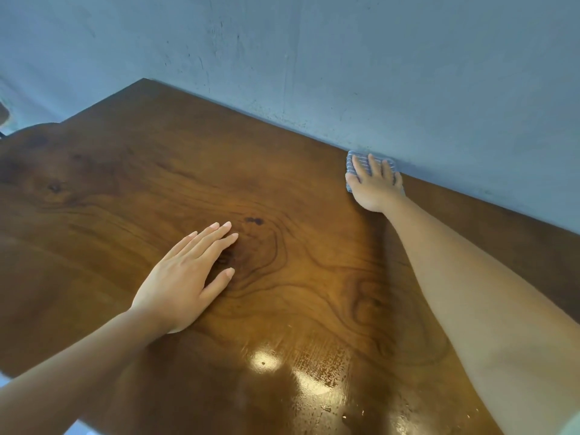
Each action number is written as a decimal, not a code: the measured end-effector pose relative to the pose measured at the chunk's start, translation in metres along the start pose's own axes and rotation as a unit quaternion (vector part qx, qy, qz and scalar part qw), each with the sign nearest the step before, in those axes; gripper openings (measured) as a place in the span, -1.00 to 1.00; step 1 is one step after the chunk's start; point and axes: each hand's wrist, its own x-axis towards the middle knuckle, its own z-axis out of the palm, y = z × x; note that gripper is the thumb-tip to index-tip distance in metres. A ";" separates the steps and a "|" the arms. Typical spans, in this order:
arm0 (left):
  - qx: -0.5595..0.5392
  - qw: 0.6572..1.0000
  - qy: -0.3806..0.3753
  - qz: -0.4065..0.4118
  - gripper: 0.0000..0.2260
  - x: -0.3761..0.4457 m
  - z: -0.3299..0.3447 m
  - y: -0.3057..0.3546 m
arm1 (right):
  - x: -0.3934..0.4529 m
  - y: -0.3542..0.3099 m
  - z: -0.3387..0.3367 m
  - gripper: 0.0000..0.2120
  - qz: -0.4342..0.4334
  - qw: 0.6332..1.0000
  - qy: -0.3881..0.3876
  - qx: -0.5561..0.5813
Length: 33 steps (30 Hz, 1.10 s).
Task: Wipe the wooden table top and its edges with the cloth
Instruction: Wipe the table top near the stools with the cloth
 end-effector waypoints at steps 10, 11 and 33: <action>0.002 1.000 -0.004 0.002 -0.43 0.001 -0.002 0.001 | -0.109 -0.006 0.039 -0.44 -0.195 0.979 -0.017 -0.052; 0.003 1.000 -0.005 0.000 -0.43 0.001 -0.002 0.001 | -0.111 0.004 0.038 -0.44 -0.222 0.973 -0.020 -0.059; -0.009 1.000 0.006 -0.001 -0.44 0.002 0.002 -0.003 | -0.100 0.053 0.027 -0.42 0.030 1.000 0.004 0.008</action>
